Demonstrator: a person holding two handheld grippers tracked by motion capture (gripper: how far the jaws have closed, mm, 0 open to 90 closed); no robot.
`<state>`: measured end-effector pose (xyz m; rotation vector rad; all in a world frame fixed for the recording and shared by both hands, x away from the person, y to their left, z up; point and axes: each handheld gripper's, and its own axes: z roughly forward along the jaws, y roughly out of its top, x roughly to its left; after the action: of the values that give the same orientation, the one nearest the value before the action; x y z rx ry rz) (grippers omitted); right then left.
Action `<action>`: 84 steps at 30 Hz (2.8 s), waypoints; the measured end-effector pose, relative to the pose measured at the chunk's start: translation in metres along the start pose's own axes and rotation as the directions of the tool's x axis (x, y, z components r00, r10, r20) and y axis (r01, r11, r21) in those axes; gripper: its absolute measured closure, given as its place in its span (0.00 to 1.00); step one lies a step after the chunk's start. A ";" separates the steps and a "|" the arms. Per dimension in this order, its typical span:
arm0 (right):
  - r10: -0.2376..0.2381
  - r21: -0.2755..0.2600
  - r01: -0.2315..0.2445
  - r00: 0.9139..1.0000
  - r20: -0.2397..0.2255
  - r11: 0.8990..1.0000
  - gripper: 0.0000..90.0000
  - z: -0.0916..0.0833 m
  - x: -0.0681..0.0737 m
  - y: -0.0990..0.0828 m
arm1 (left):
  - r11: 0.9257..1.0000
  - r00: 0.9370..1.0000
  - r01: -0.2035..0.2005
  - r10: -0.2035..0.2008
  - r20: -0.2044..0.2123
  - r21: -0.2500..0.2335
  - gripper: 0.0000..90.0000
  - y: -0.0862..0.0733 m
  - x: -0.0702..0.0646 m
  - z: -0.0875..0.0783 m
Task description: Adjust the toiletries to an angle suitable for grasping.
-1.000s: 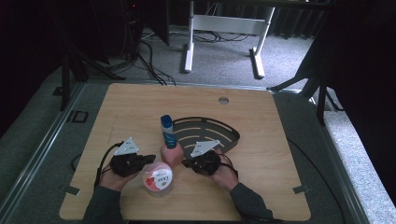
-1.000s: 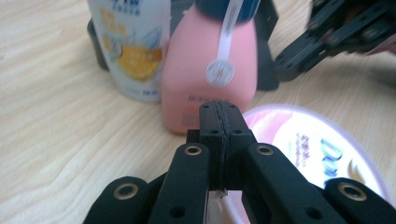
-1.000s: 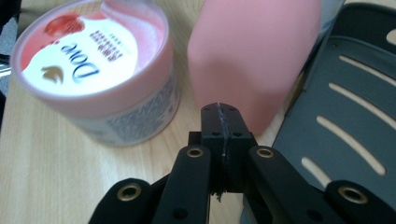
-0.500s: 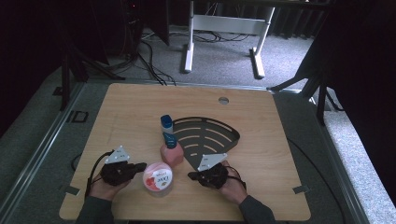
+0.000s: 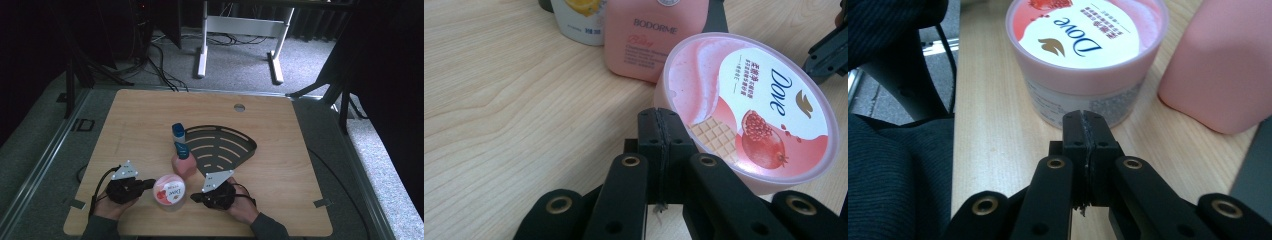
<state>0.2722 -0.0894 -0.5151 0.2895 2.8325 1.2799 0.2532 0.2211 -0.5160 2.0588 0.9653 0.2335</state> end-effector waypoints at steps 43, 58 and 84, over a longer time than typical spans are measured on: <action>0.103 -0.047 -0.104 0.994 -0.031 0.993 1.00 -0.030 0.009 -0.029 | 0.996 0.993 -0.072 0.067 0.092 0.060 1.00 0.016 -0.034 0.030; 0.139 -0.056 -0.139 0.990 -0.004 0.989 1.00 -0.044 0.005 -0.044 | 0.994 0.992 -0.085 0.078 0.098 0.065 1.00 0.031 -0.045 0.048; 0.213 -0.076 -0.207 0.974 0.081 0.975 0.98 -0.081 -0.012 -0.074 | 0.986 0.975 -0.149 0.134 0.177 0.072 0.99 0.048 -0.067 0.076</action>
<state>0.2643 -0.1998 -0.5175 0.6429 2.7374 1.3556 0.2691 0.1099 -0.5176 2.1884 0.7358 0.0884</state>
